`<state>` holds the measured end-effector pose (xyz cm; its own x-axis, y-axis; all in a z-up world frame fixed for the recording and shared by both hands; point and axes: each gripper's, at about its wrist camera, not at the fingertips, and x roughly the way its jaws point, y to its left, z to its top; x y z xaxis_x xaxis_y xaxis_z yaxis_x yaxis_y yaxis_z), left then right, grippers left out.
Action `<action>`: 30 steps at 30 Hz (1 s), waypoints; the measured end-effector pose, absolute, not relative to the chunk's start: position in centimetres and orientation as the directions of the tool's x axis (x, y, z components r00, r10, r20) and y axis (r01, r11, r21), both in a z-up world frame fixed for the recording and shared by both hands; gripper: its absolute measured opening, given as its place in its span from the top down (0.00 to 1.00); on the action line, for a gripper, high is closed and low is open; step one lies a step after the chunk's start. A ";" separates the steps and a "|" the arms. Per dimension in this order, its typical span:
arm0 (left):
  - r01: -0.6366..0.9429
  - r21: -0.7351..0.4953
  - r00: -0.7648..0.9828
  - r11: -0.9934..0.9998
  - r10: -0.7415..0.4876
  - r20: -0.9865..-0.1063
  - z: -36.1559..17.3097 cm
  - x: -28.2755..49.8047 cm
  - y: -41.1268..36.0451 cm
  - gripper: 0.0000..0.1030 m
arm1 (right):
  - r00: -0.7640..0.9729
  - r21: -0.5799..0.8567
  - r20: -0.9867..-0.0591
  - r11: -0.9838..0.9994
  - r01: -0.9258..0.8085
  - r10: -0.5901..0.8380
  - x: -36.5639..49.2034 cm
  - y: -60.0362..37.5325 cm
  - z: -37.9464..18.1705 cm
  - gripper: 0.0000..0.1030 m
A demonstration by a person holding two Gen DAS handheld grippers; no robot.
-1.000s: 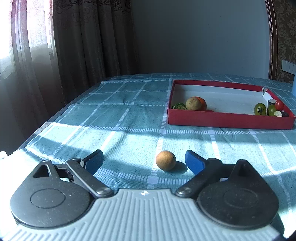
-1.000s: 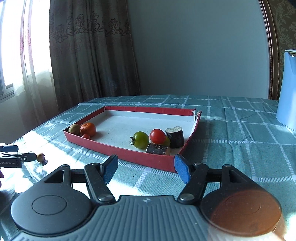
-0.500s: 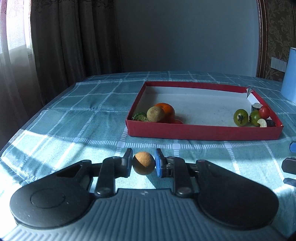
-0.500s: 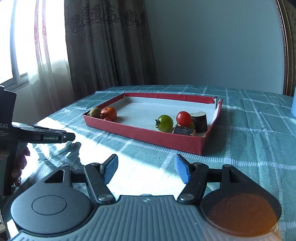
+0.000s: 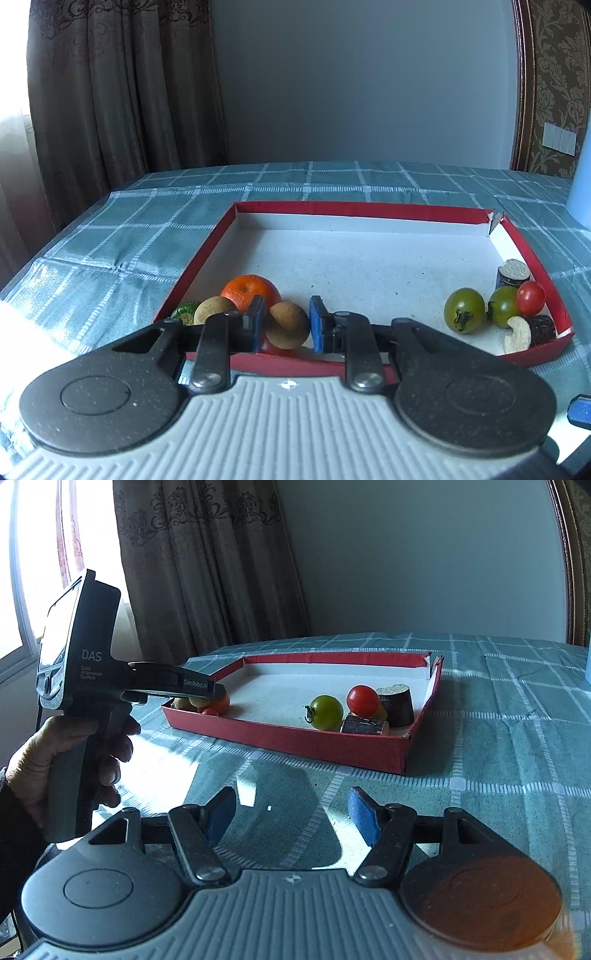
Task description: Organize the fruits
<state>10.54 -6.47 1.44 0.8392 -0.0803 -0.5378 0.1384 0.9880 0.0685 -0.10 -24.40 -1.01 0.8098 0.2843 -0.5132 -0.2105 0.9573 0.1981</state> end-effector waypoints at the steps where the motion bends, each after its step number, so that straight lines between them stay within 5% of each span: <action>1: 0.136 0.072 0.836 0.988 -0.075 -0.544 1.3 10.8 -6.5 0.78 | 0.809 0.200 -0.514 0.957 -0.211 0.286 -0.1 -24.4 -1.0 0.35; 8: 0.143 0.075 0.838 0.987 -0.081 -0.540 0.8 10.7 -6.4 0.51 | 0.807 0.203 -0.519 0.957 -0.205 0.283 -0.1 -24.4 -1.1 0.30; 13: 0.124 0.094 0.873 0.988 -0.063 -0.483 1.9 8.7 -6.5 0.11 | 0.801 0.204 -0.529 0.958 -0.201 0.281 0.1 -24.4 -1.2 0.29; 19: 0.115 0.111 0.899 0.987 -0.055 -0.435 3.2 5.6 -6.2 0.00 | 0.805 0.186 -0.532 0.964 -0.189 0.261 0.0 -24.1 -1.2 0.24; 30: 0.100 0.110 0.897 0.989 -0.042 -0.440 3.7 1.4 -4.7 0.00 | 0.809 0.178 -0.542 0.972 -0.152 0.226 0.1 -24.3 -1.4 0.23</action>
<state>1.42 -4.70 3.65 0.8969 -0.0420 -0.4402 0.1001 0.9889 0.1096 0.14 -24.26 -1.39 0.8092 0.2257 -0.5424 -0.1518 0.9722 0.1781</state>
